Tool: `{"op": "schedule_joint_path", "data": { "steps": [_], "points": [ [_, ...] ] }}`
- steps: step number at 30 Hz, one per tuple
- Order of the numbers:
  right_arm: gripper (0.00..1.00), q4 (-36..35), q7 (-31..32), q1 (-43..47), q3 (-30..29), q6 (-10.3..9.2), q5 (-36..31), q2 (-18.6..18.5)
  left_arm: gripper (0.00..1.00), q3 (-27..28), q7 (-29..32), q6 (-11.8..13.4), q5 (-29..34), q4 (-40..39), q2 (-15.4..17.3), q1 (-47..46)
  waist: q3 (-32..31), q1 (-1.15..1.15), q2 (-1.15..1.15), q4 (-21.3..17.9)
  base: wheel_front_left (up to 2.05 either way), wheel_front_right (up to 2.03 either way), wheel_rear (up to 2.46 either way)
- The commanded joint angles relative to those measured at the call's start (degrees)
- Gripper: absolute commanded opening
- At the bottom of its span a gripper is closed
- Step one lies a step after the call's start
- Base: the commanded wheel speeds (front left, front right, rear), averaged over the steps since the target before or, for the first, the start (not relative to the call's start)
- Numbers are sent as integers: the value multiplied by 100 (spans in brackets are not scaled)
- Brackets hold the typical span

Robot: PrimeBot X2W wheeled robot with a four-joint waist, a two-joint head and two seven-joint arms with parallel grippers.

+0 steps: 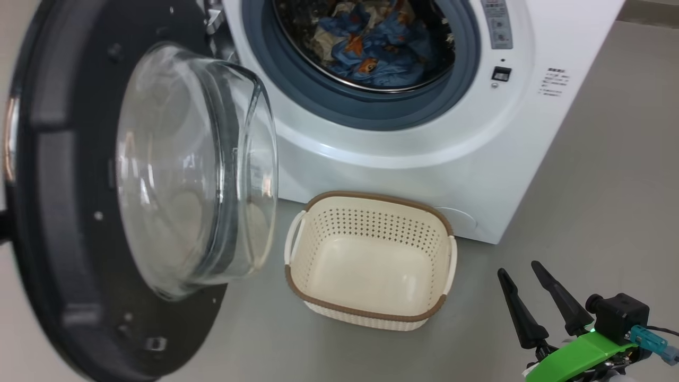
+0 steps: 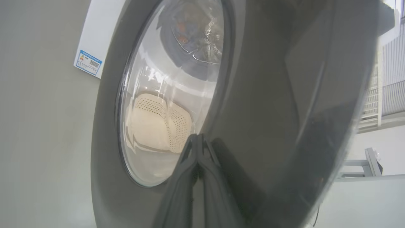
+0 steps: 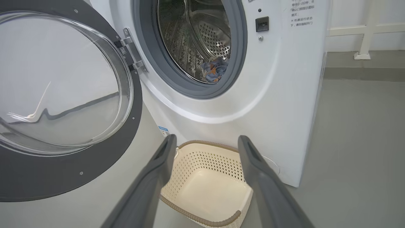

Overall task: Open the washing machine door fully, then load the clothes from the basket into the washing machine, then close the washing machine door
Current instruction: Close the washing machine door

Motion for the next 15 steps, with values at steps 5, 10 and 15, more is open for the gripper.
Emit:
{"op": "schedule_joint_path", "data": {
  "steps": [5,10,15],
  "points": [
    [100,-181,-44,114,42,10,-23,8,0,236,242,-58,-245,-603,34,-142,-105,0,0,-350,0,0,0],
    [100,-215,-44,145,-12,10,-36,41,0,190,376,-58,-235,-1000,-183,-174,-83,0,0,-636,0,0,0],
    [100,-245,-44,130,-43,10,-57,91,0,73,352,-58,-53,-1149,-429,-243,-40,0,0,-961,0,0,0]
  ]
}}
